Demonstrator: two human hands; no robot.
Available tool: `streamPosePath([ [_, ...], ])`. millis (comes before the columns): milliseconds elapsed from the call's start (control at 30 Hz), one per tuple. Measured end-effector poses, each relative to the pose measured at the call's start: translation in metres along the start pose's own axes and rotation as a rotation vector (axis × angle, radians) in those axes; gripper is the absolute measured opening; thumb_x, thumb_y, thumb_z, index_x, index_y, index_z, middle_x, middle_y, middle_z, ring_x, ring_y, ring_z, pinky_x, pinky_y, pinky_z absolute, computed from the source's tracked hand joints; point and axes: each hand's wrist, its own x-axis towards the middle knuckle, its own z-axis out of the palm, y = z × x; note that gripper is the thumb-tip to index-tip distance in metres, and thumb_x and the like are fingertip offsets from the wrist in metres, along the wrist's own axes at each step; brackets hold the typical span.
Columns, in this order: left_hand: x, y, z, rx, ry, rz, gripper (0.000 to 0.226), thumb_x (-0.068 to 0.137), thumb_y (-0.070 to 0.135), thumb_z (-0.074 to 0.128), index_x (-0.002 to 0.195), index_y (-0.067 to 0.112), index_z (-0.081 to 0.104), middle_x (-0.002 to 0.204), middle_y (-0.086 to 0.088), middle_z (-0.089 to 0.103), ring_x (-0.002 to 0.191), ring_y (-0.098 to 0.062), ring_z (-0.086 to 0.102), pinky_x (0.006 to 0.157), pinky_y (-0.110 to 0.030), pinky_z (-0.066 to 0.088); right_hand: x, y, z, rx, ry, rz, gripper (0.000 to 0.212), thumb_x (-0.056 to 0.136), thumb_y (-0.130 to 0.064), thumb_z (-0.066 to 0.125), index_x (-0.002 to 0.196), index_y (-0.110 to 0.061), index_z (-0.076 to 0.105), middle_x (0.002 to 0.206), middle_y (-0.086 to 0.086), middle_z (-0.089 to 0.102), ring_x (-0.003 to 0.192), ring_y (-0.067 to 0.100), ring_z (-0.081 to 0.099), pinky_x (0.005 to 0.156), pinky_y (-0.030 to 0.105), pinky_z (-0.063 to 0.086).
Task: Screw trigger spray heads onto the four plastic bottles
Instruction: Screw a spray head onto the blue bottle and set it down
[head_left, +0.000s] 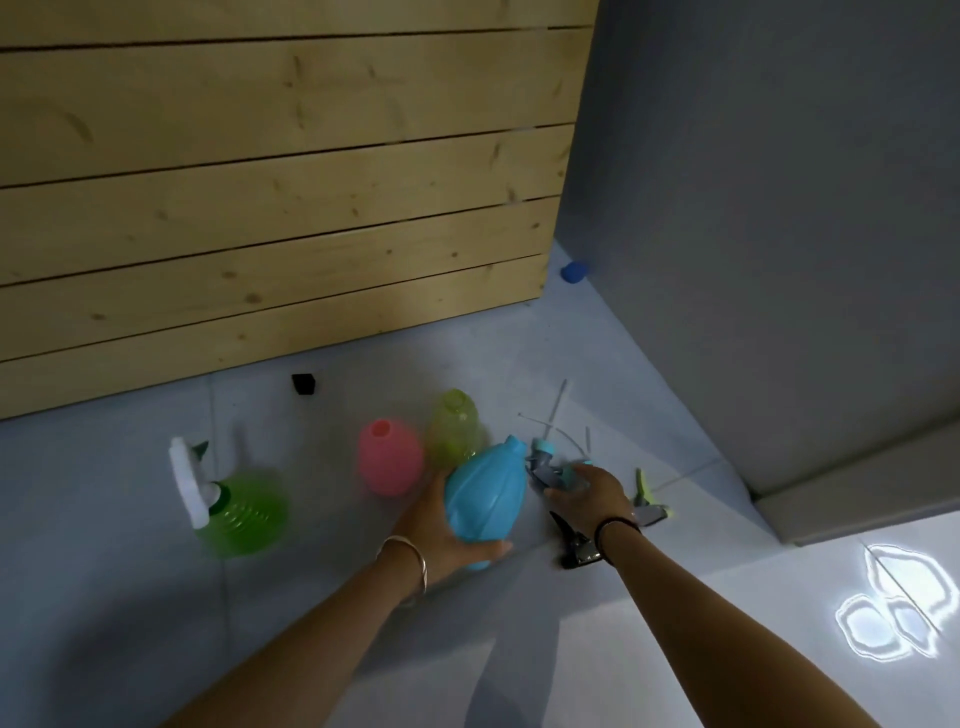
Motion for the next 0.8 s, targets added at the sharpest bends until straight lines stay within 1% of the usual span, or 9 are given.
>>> streamPosePath([
  [33, 0.002, 0.001, 0.002, -0.011, 0.0, 0.0, 0.095, 0.034, 0.055, 0.088, 0.115, 0.046, 0.039, 0.117, 0.018, 0.058, 0.108, -0.005, 0.058, 0.093, -0.029, 0.052, 0.004, 0.0, 0.002, -0.057, 0.009, -0.024, 0.046, 0.073, -0.057, 0.061, 0.105, -0.024, 0.063, 0.112, 0.004, 0.065, 0.097, 0.023, 0.06, 0.078, 0.032, 0.049],
  [100, 0.007, 0.004, 0.004, -0.045, -0.004, -0.011, 0.09, 0.035, 0.054, 0.088, 0.111, 0.047, 0.04, 0.116, 0.019, 0.057, 0.108, -0.004, 0.058, 0.09, -0.025, 0.052, 0.012, 0.002, 0.008, -0.113, 0.023, -0.021, 0.053, 0.071, -0.06, 0.062, 0.113, -0.027, 0.06, 0.115, 0.002, 0.06, 0.102, 0.022, 0.058, 0.083, 0.034, 0.049],
  [233, 0.015, 0.014, 0.007, -0.084, -0.034, 0.003, 0.08, 0.038, 0.049, 0.087, 0.105, 0.045, 0.042, 0.113, 0.019, 0.057, 0.102, 0.001, 0.058, 0.077, -0.012, 0.051, 0.022, 0.005, 0.02, -0.186, 0.107, 0.003, 0.055, 0.075, -0.046, 0.064, 0.125, -0.026, 0.052, 0.124, 0.004, 0.049, 0.116, 0.025, 0.046, 0.096, 0.036, 0.04],
  [367, 0.019, 0.023, 0.004, -0.106, -0.041, 0.015, 0.08, 0.039, 0.049, 0.086, 0.104, 0.046, 0.041, 0.113, 0.017, 0.057, 0.104, -0.004, 0.058, 0.083, -0.023, 0.055, 0.023, 0.003, 0.023, -0.367, 0.137, -0.072, 0.047, 0.083, -0.041, 0.057, 0.128, -0.027, 0.052, 0.123, 0.005, 0.046, 0.117, 0.025, 0.041, 0.1, 0.033, 0.033],
  [467, 0.019, 0.027, -0.002, -0.128, -0.035, -0.001, 0.081, 0.037, 0.05, 0.086, 0.104, 0.046, 0.041, 0.113, 0.017, 0.057, 0.102, -0.001, 0.058, 0.073, -0.016, 0.053, 0.018, -0.001, 0.02, -0.458, 0.159, -0.17, 0.043, 0.082, -0.041, 0.058, 0.122, -0.024, 0.057, 0.121, 0.003, 0.046, 0.116, 0.024, 0.04, 0.103, 0.032, 0.029],
  [567, 0.019, 0.036, -0.017, -0.109, -0.029, 0.01, 0.086, 0.037, 0.051, 0.086, 0.108, 0.045, 0.039, 0.113, 0.019, 0.055, 0.1, 0.001, 0.058, 0.064, -0.009, 0.051, 0.014, -0.011, 0.003, -0.335, 0.17, -0.243, 0.041, 0.08, -0.041, 0.061, 0.116, -0.022, 0.061, 0.121, 0.001, 0.052, 0.118, 0.023, 0.043, 0.105, 0.029, 0.026],
  [633, 0.018, 0.045, -0.029, -0.104, -0.02, 0.023, 0.086, 0.041, 0.045, 0.089, 0.109, 0.044, 0.036, 0.112, 0.02, 0.054, 0.097, 0.002, 0.057, 0.06, -0.007, 0.05, 0.011, -0.021, -0.019, -0.162, 0.138, -0.245, 0.042, 0.079, -0.037, 0.066, 0.116, -0.019, 0.062, 0.122, 0.004, 0.06, 0.117, 0.025, 0.049, 0.103, 0.031, 0.031],
  [733, 0.009, 0.072, -0.048, -0.106, -0.007, 0.069, 0.085, 0.052, 0.029, 0.09, 0.114, 0.038, 0.033, 0.109, 0.018, 0.053, 0.094, 0.003, 0.056, 0.056, -0.005, 0.049, -0.002, -0.043, -0.066, 0.058, 0.163, -0.237, 0.038, 0.083, -0.031, 0.065, 0.115, -0.011, 0.059, 0.116, 0.012, 0.065, 0.106, 0.03, 0.058, 0.091, 0.034, 0.043],
  [800, -0.001, 0.094, -0.062, -0.087, -0.005, 0.095, 0.087, 0.055, 0.029, 0.089, 0.118, 0.035, 0.031, 0.109, 0.018, 0.051, 0.094, 0.003, 0.054, 0.056, -0.007, 0.049, -0.016, -0.057, -0.099, 0.227, 0.148, -0.185, 0.035, 0.09, -0.032, 0.056, 0.116, -0.009, 0.051, 0.114, 0.018, 0.064, 0.092, 0.032, 0.06, 0.075, 0.033, 0.047],
])
